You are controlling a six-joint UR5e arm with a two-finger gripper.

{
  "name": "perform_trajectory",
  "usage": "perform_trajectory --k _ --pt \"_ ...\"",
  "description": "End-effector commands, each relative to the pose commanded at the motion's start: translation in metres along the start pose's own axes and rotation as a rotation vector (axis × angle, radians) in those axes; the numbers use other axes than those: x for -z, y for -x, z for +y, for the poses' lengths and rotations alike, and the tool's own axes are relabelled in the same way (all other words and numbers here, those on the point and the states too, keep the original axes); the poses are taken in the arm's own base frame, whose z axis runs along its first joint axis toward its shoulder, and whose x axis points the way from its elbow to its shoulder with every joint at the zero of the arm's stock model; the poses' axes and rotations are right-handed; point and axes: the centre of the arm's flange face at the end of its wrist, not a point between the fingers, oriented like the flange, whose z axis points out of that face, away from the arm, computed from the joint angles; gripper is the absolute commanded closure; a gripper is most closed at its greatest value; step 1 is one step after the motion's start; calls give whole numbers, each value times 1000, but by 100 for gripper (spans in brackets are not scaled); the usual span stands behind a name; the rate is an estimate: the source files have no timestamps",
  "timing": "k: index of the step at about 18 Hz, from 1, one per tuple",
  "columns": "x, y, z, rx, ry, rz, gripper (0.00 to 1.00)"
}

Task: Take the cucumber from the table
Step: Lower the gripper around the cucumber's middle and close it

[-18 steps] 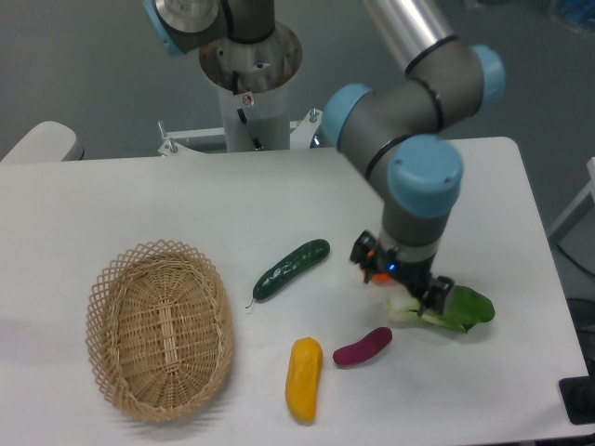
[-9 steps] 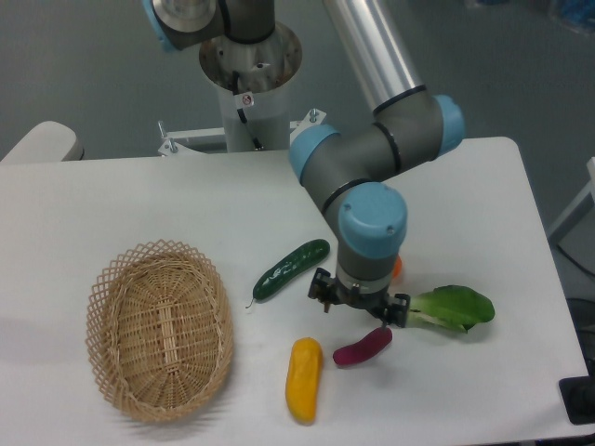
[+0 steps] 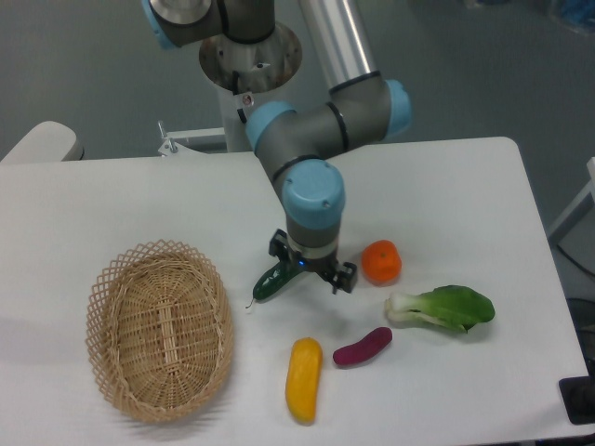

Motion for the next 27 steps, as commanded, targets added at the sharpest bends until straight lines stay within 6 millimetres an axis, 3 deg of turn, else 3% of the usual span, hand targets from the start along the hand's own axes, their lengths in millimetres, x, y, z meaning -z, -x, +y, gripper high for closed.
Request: perform_trajectory --k 6,20,23,27 --pt "-8 -19 3 -237 9 -13 0" --pt "-23 -17 -9 -189 -3 -44 0" --pt "-27 -17 -10 -188 0 -37 30" --pt "-25 -13 -7 -191 -1 -40 57"
